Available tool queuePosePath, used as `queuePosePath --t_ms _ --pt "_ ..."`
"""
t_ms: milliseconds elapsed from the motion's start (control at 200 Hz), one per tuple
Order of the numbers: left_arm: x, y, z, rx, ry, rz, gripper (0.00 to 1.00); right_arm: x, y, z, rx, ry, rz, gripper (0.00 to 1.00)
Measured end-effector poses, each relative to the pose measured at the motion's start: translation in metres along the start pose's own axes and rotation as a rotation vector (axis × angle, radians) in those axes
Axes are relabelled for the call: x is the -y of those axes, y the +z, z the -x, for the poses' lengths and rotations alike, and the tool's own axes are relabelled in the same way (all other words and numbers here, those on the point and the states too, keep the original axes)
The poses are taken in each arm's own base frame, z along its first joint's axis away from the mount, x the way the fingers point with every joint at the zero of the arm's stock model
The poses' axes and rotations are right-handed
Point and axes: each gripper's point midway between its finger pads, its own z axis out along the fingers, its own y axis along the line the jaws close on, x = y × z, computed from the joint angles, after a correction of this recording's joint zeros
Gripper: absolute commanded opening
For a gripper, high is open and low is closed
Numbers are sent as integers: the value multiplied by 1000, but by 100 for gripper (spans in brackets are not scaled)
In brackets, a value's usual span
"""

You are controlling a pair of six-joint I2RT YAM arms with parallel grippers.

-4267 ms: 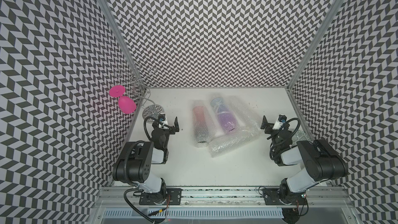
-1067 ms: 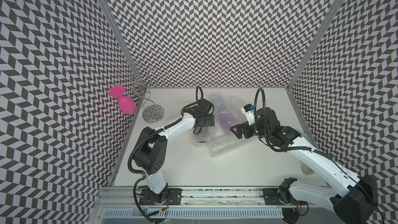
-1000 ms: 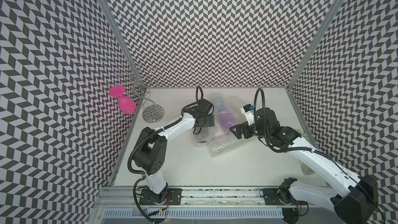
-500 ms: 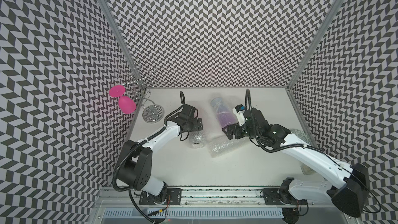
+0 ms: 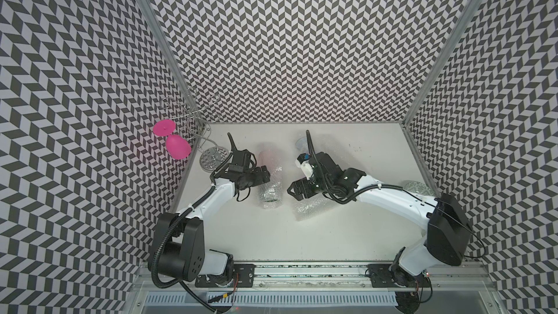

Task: Unwrap the vase from the bubble wrap
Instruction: Adjust the bubble wrap at the center of the board.

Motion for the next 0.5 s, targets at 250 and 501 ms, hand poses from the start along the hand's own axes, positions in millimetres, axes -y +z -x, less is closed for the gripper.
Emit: queuePosePath --t_ms 250,501 --pt "-12 -5 -2 27 -56 -1 86 -2 22 -3 -41 -13 65 70" --pt "-26 -6 -5 34 -129 -29 84 6 39 12 -45 4 87 70"
